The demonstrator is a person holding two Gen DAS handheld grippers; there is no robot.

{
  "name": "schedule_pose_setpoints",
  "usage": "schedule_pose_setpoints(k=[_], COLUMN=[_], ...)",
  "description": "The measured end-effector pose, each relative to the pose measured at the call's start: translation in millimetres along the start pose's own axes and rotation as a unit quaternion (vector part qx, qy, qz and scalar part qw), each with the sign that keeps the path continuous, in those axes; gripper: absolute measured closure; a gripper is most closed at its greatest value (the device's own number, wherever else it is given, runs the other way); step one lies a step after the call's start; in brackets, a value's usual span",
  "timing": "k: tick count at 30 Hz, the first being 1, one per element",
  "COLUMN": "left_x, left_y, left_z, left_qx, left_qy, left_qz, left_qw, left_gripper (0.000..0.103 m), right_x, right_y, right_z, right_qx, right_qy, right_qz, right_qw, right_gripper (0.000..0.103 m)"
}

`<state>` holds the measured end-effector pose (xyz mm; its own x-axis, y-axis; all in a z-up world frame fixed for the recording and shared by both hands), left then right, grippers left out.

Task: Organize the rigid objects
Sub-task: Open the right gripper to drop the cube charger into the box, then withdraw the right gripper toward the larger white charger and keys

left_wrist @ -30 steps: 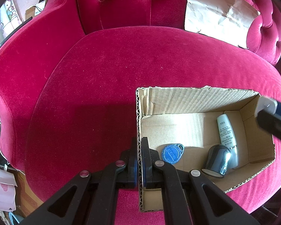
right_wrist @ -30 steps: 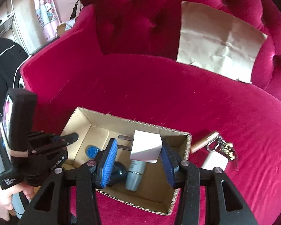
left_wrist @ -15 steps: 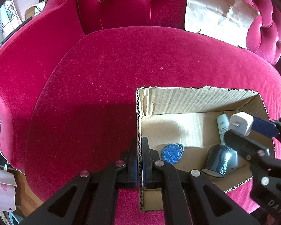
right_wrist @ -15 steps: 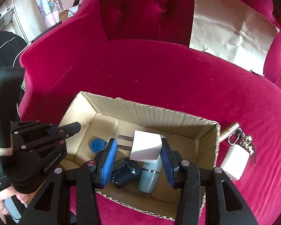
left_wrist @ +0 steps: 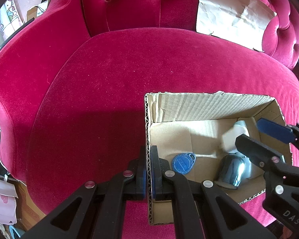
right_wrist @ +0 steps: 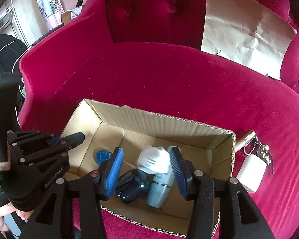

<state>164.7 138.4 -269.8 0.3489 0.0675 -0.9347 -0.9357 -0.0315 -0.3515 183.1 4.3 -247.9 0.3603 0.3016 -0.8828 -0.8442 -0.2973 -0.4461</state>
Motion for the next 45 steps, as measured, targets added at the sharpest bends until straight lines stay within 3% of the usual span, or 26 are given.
schedule_pose_setpoints(k=[3,5,7,24,45], left_x=[0,0,0,-1,0], left_y=[0,0,0,1,1], left_z=[0,-1,-1,-2,-3], left_qx=[-0.001,-0.001,0.000,0.000,0.000], left_qy=[0.000,-0.001,-0.001,-0.002,-0.004], left_qz=[0.000,0.000,0.000,0.000,0.000], left_qw=[1.0000,1.0000,1.0000,1.0000,1.0000], left_gripper=[0.100,0.100,0.100,0.100,0.100], right_x=[-3,-5,-7,-19,-42], right_y=[-2,-2,-3,-3,0], right_z=[-3,-5,-6,-10,-68], right_qx=[-0.001,-0.003,-0.006,-0.021,0.011], right_qy=[0.016,0.026,0.032,0.050,0.098], right_qz=[-0.007,-0.017,-0.022,-0.040,-0.048], right_qw=[1.000,1.000,0.999,0.998,0.994], right_gripper=[0.032,0.013,0.003,0.001,0.000])
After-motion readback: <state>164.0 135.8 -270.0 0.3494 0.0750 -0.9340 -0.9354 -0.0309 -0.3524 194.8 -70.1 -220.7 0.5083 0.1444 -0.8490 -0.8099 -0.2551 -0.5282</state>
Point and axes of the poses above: each gripper's, at about its wrist camera, not at the fingertips, and x roughly the way its jaws point, z to its left, y to its underside, the point moved 4 cm from there along x, roughly the way its jaws point, and after that the axes turned 6 degrees about z, right-handed, at the moved point
